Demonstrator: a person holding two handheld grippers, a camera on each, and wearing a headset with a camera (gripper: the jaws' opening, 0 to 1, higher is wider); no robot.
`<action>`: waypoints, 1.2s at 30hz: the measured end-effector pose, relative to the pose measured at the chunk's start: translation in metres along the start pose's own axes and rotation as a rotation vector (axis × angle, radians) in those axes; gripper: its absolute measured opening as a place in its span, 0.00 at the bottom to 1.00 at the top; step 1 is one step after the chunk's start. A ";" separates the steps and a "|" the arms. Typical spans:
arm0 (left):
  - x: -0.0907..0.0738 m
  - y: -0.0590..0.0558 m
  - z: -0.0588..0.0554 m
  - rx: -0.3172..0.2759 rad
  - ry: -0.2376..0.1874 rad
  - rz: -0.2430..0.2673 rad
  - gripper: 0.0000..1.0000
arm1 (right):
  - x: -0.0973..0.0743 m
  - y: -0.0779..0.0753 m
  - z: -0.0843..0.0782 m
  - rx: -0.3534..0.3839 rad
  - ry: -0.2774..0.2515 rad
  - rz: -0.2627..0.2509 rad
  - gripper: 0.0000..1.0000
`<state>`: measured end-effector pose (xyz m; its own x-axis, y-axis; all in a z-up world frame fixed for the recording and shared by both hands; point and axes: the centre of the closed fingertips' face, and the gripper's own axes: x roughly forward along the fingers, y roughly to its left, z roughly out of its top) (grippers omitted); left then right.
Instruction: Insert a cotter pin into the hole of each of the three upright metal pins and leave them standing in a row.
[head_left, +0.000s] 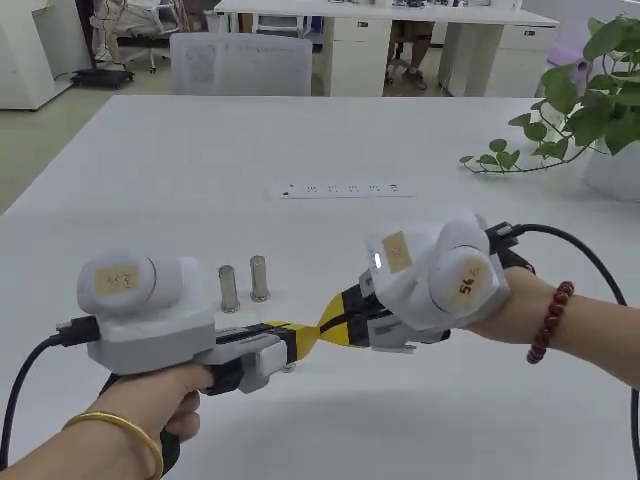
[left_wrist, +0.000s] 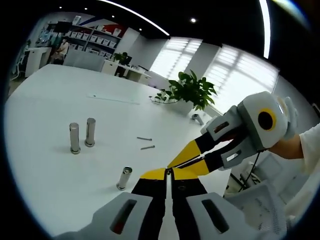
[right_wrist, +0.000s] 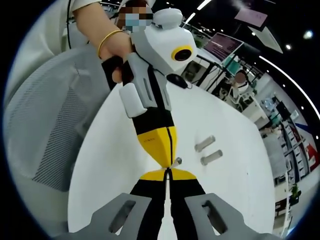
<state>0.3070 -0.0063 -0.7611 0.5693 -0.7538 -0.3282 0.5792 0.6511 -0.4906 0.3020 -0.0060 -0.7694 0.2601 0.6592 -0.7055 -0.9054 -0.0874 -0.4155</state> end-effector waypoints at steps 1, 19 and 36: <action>0.000 0.000 0.000 0.003 -0.002 -0.002 0.00 | 0.000 0.000 0.000 -0.002 -0.001 -0.002 0.02; 0.000 0.005 0.004 0.015 -0.011 0.005 0.00 | 0.000 -0.005 0.003 0.109 -0.058 -0.014 0.07; -0.004 0.002 -0.008 0.199 0.049 -0.014 0.00 | -0.014 0.004 -0.008 0.404 -0.118 0.063 0.15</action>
<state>0.3009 -0.0026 -0.7667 0.5344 -0.7630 -0.3636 0.6935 0.6417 -0.3273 0.2975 -0.0213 -0.7662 0.1809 0.7448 -0.6423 -0.9832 0.1541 -0.0983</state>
